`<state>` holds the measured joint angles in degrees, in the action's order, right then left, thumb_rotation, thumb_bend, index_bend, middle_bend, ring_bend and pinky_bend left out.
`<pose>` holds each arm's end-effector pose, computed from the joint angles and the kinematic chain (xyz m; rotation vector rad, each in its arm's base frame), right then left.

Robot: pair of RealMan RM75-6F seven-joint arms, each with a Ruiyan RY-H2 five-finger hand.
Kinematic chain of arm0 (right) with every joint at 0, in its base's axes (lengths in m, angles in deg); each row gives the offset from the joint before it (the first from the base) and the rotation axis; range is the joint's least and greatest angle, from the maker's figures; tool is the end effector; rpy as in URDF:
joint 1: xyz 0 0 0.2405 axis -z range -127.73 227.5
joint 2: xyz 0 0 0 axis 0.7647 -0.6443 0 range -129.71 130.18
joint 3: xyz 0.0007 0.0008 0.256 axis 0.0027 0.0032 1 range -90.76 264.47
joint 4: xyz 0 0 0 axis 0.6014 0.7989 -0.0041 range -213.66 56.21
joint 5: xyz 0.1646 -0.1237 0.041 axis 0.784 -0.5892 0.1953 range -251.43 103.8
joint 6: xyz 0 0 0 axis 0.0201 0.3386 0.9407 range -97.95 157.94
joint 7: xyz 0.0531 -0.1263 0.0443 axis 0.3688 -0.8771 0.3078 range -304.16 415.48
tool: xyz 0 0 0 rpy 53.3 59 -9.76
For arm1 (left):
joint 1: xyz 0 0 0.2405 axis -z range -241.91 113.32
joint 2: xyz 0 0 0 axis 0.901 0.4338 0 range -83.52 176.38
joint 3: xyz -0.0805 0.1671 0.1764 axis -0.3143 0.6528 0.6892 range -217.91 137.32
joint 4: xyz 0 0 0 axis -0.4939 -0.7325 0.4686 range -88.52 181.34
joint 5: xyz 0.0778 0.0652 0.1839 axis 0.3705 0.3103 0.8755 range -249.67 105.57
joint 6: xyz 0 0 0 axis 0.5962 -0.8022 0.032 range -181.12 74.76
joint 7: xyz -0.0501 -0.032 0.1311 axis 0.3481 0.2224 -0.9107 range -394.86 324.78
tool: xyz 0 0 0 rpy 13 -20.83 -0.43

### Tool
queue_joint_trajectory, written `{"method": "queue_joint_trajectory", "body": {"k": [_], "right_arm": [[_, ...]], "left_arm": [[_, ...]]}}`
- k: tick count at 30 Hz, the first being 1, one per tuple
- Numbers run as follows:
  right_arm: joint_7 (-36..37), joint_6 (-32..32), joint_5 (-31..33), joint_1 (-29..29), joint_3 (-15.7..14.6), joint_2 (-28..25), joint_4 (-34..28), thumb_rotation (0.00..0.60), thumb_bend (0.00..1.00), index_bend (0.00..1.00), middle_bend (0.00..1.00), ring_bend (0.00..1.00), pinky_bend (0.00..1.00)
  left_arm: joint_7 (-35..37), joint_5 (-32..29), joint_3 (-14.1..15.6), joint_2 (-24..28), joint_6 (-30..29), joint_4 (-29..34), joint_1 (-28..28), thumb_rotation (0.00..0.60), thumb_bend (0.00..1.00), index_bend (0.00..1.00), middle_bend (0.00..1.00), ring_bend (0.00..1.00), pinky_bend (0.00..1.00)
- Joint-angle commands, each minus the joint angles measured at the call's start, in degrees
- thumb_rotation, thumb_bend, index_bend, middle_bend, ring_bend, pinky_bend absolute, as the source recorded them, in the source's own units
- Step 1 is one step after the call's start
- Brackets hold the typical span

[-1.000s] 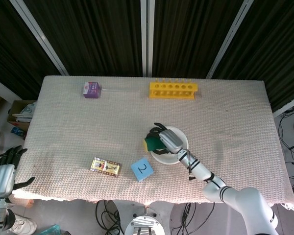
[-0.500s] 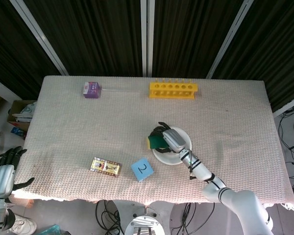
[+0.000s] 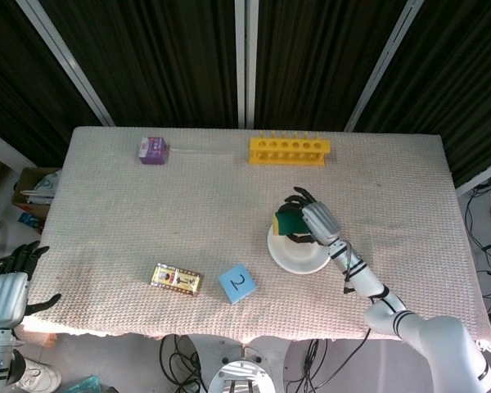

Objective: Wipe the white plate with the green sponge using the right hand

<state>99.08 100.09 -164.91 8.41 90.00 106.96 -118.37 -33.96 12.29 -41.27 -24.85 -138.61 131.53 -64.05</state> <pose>-0.1956 -0.3656 -0.0429 1.7624 -1.1964 1.4984 -0.3426 0.1479 0.1276 -1.3177 -0.9957 -0.8267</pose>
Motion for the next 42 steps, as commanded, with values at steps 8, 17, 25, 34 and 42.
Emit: {"method": "queue_joint_trajectory", "body": {"k": [8,17,25,34,42], "right_arm": [[-15.5,-13.8,6.2,-5.8,5.0,-6.1,-3.6,0.6,0.32,0.51,0.41,0.22,0.08],[-31.1,-30.2,14.2,-12.3,8.4,-3.5,-1.7,0.6,0.24,0.09,0.18,0.04,0.01],[-38.0,-25.9,17.1,-8.0,8.8,-8.4,-13.1,0.6,0.15,0.0,0.0,0.0,0.0],[-45.2,-4.6,14.5,8.0,4.9,-28.3,-40.4,0.6,0.16,0.0,0.0,0.0,0.0],[-42.6,17.5,8.5,26.6,-2.2,-43.3,-57.7,0.6,0.17,0.0,0.02,0.0,0.0]], "left_arm": [[-1.1,0.2,0.0,0.3,0.4,1.0,0.5,0.6,0.0,0.15,0.08,0.08,0.21],[-1.6,-0.4,0.2,0.8,0.3,1.7,0.2,0.6,0.0,0.16,0.08,0.08,0.21],[-0.4,-0.4,0.1,0.5,0.3,0.3,0.2,0.6,0.0,0.15,0.08,0.08,0.21],[1.0,-0.2,-0.4,0.0,-0.1,-1.3,0.4,0.6,0.0,0.15,0.08,0.08,0.21],[-1.2,0.0,-1.1,-0.6,-1.6,-1.7,0.5,0.6,0.0,0.15,0.08,0.09,0.21]]}}
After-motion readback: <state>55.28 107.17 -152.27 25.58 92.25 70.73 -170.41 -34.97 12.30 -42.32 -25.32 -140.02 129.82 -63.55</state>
